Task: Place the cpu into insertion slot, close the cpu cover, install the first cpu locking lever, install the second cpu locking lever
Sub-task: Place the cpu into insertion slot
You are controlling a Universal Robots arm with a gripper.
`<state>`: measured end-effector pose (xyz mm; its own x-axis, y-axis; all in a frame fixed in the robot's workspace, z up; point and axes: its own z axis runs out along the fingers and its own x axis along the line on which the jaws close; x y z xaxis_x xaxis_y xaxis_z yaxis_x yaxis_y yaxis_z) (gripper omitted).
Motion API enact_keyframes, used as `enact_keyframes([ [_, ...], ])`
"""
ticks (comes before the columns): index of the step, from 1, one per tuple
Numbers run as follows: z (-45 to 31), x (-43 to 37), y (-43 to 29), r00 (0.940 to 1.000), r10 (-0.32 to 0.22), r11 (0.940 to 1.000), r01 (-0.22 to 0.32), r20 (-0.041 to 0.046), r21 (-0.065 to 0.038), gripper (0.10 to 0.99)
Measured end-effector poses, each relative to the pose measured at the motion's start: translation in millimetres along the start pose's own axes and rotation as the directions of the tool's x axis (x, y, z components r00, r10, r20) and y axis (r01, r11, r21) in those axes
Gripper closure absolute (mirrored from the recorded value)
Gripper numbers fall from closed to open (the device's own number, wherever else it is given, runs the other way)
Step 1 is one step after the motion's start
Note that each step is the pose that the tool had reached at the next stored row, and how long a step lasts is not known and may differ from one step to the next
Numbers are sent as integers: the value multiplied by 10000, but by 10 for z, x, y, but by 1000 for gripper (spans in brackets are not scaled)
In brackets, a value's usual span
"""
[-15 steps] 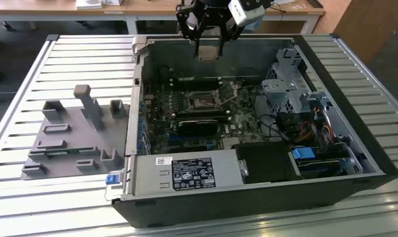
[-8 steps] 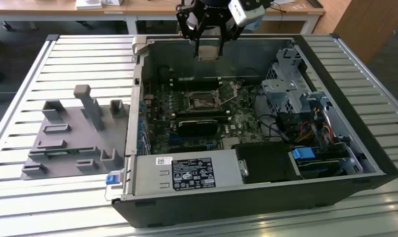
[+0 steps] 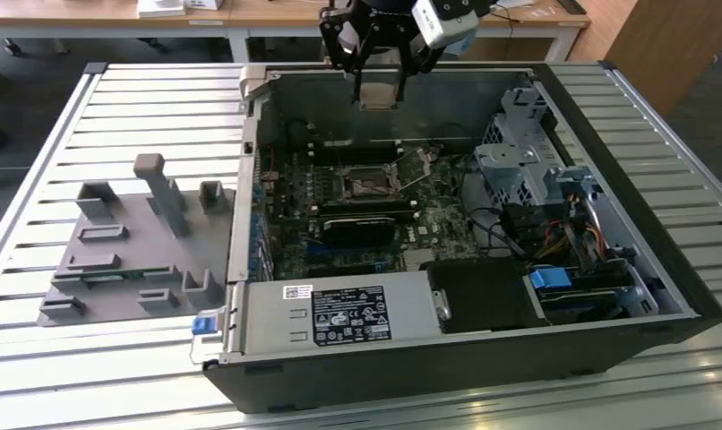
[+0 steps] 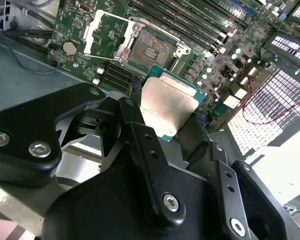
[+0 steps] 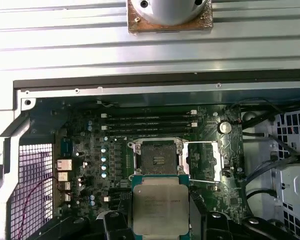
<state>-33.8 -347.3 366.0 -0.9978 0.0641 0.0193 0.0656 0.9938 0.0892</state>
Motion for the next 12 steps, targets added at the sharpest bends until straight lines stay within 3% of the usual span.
enact_keyframes([
  [6, 5, 0, -1, 9968, 796, 9968, -796, 71, -19, 549],
  [12, 8, 0, -1, 9884, 1513, 9885, -1513, 134, -40, 549],
])
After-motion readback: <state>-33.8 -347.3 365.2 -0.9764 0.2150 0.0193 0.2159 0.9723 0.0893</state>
